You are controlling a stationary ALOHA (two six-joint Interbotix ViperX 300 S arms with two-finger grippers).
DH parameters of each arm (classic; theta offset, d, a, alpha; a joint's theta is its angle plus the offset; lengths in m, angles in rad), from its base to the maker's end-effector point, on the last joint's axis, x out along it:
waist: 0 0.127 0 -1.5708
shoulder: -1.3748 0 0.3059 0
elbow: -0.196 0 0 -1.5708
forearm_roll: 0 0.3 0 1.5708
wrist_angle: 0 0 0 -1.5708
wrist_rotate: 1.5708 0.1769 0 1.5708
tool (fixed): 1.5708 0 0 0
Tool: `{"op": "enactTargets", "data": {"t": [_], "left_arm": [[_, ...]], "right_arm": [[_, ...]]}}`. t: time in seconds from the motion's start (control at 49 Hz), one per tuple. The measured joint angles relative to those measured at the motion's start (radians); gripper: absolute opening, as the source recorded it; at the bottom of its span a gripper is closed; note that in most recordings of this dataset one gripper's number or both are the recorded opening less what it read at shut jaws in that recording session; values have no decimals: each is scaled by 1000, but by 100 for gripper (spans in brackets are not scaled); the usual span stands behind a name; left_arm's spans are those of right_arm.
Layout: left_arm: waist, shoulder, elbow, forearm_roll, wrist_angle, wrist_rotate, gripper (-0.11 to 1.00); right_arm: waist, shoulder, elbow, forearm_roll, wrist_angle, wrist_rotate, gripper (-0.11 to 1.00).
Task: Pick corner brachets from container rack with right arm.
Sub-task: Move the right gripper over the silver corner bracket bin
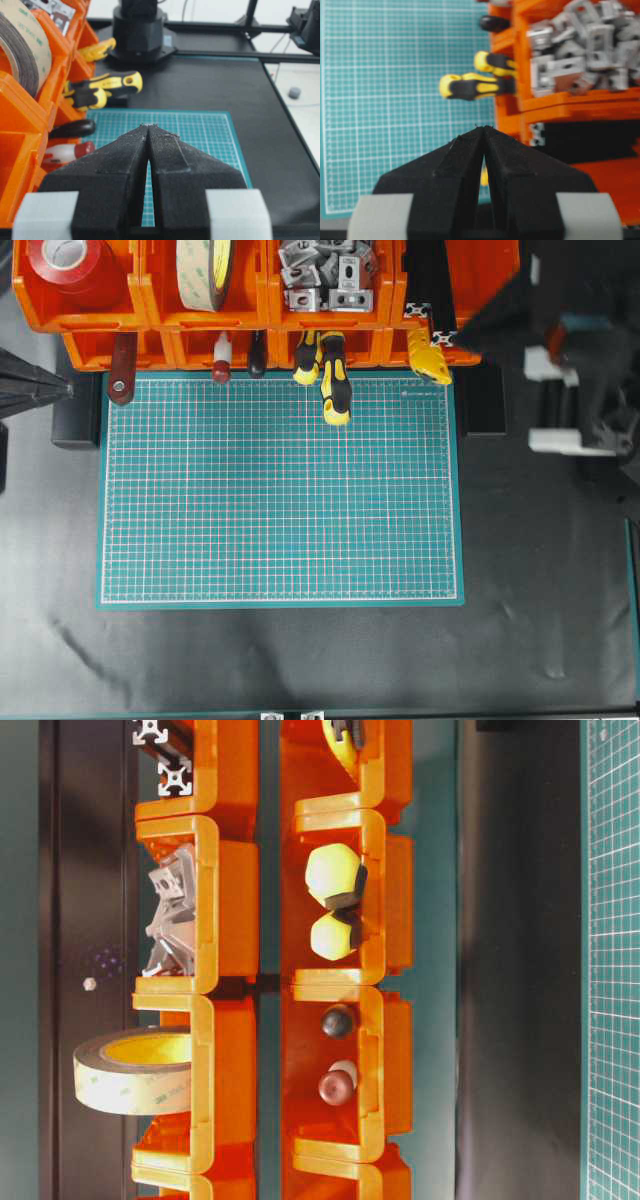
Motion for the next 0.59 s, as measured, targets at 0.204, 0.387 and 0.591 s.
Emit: {"op": "enactTargets", "data": {"t": [0.204,0.387,0.591], "left_arm": [[0,-2,0,0,0,2,1],[0,-3,0,0,5,0,1],[0,-14,0,0,23,0,1]], "right_arm": [[-69,132,-167,-5,186,-12,1],[-133,189,-198,-5,198,-15,1],[-181,216,-198,-5,129,-18,1]]}}
